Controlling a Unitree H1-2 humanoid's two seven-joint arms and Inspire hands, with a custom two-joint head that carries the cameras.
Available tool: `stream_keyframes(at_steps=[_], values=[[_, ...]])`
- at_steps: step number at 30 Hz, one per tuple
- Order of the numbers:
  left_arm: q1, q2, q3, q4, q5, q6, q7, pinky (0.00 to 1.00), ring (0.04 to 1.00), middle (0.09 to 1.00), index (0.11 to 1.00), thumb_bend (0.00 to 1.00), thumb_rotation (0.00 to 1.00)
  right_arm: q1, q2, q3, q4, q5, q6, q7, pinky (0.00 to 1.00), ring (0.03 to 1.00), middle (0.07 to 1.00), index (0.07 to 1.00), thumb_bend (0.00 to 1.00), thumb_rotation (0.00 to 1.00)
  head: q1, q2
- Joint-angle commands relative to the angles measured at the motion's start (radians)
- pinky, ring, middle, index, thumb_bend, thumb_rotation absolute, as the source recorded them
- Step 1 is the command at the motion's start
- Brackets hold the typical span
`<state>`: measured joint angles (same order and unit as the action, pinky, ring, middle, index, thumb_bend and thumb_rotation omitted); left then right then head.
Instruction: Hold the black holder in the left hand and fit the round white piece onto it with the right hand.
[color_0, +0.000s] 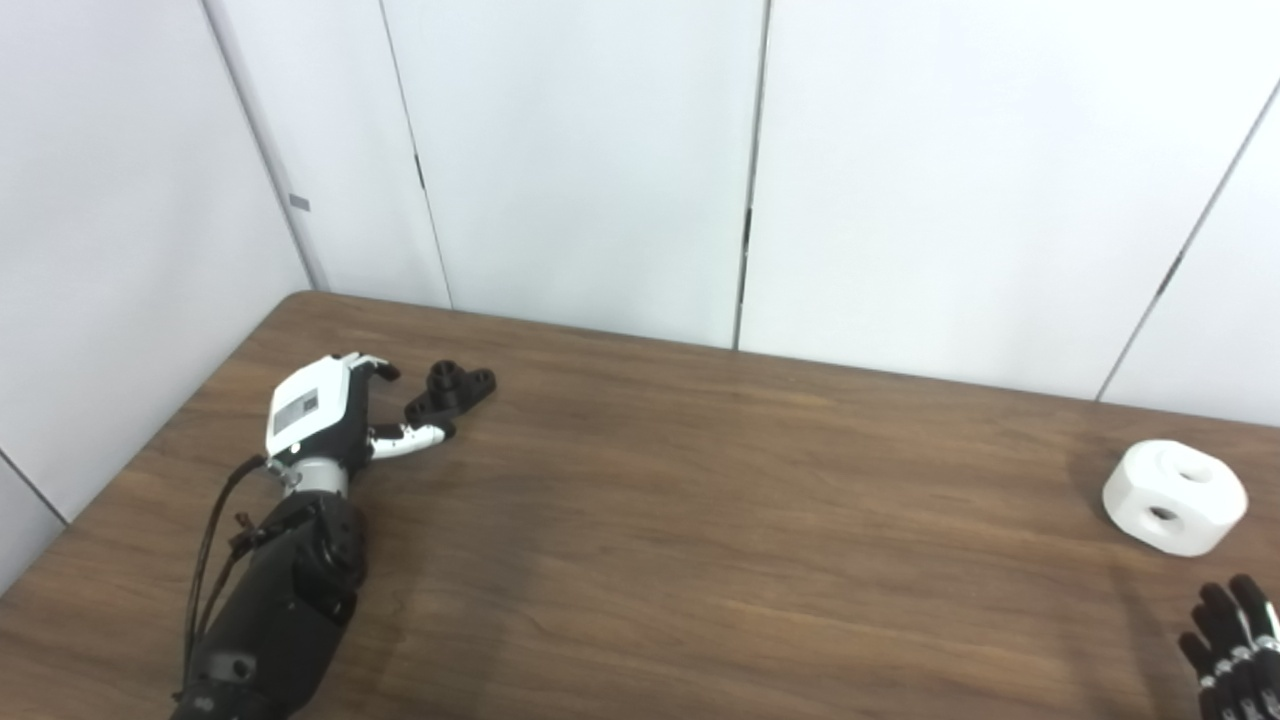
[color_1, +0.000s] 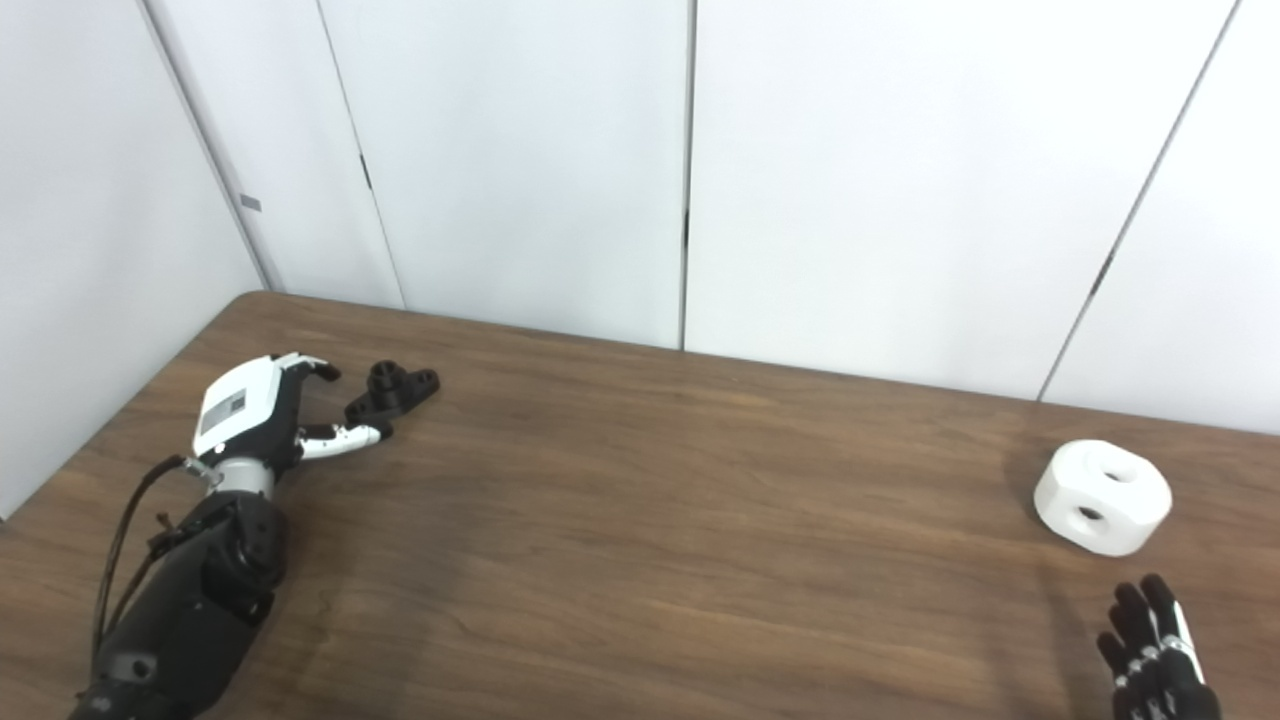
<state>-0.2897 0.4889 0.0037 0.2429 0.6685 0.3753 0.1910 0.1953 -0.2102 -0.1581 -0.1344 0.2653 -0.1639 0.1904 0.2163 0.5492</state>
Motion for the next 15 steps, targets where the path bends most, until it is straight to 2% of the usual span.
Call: stream_keyframes(at_steps=[1,10,15], values=[[-0.054,0.034,0.008,0.007,0.008,-0.003,0.019,1.00,0.964,0.898,0.723,0.95,0.40,0.038,0.035,0.013,0.056,0.005,-0.020,-0.001,1.00,0.990,0.981,0.999,0.65,0.98,0.000,0.000],[-0.076,0.017,0.019,0.033,-0.037,-0.007,0.018,1.00,0.961,0.885,0.689,0.91,0.35,0.037,0.034,0.012,0.059,0.014,-0.018,0.003,1.00,0.993,0.979,0.999,0.67,0.94,-0.007,0.003],[-0.093,0.016,0.003,0.050,-0.039,0.005,0.011,1.00,0.949,0.874,0.687,0.89,0.35,0.040,0.034,0.012,0.059,0.005,-0.021,0.001,1.00,0.990,0.977,1.000,0.66,0.95,-0.009,0.007]])
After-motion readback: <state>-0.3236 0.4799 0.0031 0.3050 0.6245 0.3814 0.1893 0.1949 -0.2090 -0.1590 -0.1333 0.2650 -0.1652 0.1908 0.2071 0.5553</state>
